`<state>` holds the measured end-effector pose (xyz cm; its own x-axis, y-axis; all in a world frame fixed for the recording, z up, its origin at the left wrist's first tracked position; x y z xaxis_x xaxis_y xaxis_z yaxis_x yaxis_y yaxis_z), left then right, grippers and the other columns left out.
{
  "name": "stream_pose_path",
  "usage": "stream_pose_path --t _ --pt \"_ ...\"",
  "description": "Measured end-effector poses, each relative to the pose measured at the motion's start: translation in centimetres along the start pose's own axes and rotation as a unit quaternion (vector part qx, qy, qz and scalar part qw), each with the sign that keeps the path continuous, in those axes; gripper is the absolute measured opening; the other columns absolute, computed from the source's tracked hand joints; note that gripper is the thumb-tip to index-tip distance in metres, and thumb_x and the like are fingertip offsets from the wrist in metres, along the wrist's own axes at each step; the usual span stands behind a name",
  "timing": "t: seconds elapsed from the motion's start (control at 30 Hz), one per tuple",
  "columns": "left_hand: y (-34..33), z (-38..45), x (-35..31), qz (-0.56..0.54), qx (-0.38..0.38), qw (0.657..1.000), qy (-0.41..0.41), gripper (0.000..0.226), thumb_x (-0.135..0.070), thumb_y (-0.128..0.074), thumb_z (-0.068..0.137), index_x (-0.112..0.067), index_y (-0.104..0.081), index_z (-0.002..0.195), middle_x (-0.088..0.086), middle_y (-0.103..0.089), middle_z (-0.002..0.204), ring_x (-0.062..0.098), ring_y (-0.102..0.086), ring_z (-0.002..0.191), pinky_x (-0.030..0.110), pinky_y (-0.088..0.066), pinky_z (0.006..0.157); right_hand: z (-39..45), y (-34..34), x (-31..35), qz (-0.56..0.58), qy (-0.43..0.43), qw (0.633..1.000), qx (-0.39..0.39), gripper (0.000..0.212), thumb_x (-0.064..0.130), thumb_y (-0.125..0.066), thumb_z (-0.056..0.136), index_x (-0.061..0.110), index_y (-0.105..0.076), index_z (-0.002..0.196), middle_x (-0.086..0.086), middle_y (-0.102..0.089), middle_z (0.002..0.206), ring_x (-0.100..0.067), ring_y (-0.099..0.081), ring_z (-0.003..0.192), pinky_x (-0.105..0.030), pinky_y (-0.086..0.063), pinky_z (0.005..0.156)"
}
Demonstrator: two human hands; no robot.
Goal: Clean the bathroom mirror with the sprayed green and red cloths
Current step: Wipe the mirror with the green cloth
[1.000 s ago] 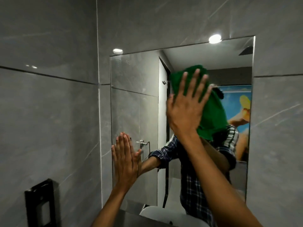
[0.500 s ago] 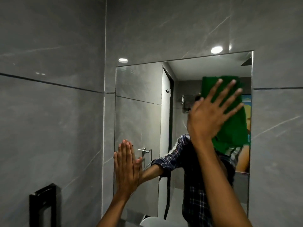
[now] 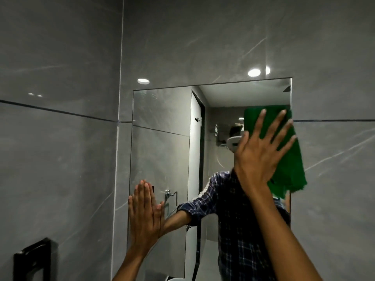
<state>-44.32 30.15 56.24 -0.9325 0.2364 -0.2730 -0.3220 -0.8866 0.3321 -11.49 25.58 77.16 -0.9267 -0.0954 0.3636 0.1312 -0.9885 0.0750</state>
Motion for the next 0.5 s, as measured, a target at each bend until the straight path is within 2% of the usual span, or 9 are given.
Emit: stream_pose_path --t 0.07,0.17,0.3,0.4,0.5 --pt "0.0 -0.1 -0.3 0.0 0.001 1.0 0.005 0.072 -0.051 -0.008 0.107 -0.008 -0.008 0.164 0.012 -0.004 0.175 0.028 -0.007 0.163 0.057 -0.013 0.129 2.8 0.4 2.8 0.022 -0.052 0.998 -0.012 0.07 0.046 -0.034 0.108 0.015 -0.011 0.167 -0.027 -0.013 0.172 -0.049 -0.015 0.158 -0.07 -0.015 0.125" --pt "0.3 0.1 -0.6 0.019 -0.003 1.0 0.01 0.069 -0.044 -0.016 0.107 -0.003 -0.018 0.162 0.017 -0.014 0.173 0.033 -0.017 0.161 0.06 -0.022 0.126 3.8 -1.0 9.6 0.046 -0.023 0.998 -0.021 0.071 0.045 -0.034 0.107 0.011 -0.013 0.166 -0.028 -0.016 0.171 -0.05 -0.016 0.158 -0.071 -0.017 0.125" --pt "0.1 0.3 -0.2 0.018 -0.018 1.0 0.011 0.068 -0.036 -0.031 0.103 -0.002 -0.023 0.161 0.015 -0.018 0.173 0.03 -0.016 0.161 0.059 -0.023 0.126 0.8 -3.8 19.7 0.091 0.071 0.993 0.006 0.073 0.043 -0.033 0.107 0.011 -0.009 0.167 -0.025 -0.01 0.173 -0.047 -0.01 0.16 -0.069 -0.013 0.127" --pt "-0.6 0.3 0.6 0.018 -0.004 1.0 0.009 0.066 -0.039 -0.021 0.106 -0.004 -0.023 0.162 0.011 -0.016 0.174 0.027 -0.014 0.162 0.058 -0.021 0.127 -3.6 -5.8 26.0 0.13 0.182 0.973 0.047 0.074 0.037 -0.036 0.104 0.011 -0.007 0.167 -0.022 -0.004 0.174 -0.044 -0.004 0.161 -0.066 -0.006 0.129" --pt "-0.9 0.4 1.1 0.021 0.002 1.0 0.01 0.067 -0.042 -0.012 0.107 -0.005 -0.026 0.162 0.011 -0.019 0.173 0.028 -0.02 0.161 0.059 -0.025 0.125 -8.9 -7.8 29.4 0.117 0.336 0.928 0.109 0.073 0.033 -0.038 0.105 0.016 -0.004 0.168 -0.019 0.005 0.175 -0.039 0.006 0.162 -0.061 0.004 0.13"
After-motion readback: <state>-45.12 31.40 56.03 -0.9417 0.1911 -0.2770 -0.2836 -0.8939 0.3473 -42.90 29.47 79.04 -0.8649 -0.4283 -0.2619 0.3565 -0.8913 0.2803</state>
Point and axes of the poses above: each hand's wrist, its own z-axis towards the middle knuckle, its own y-axis out of the back of the hand, x = y × z, the point moved 9 cm from there along z, towards the middle knuckle
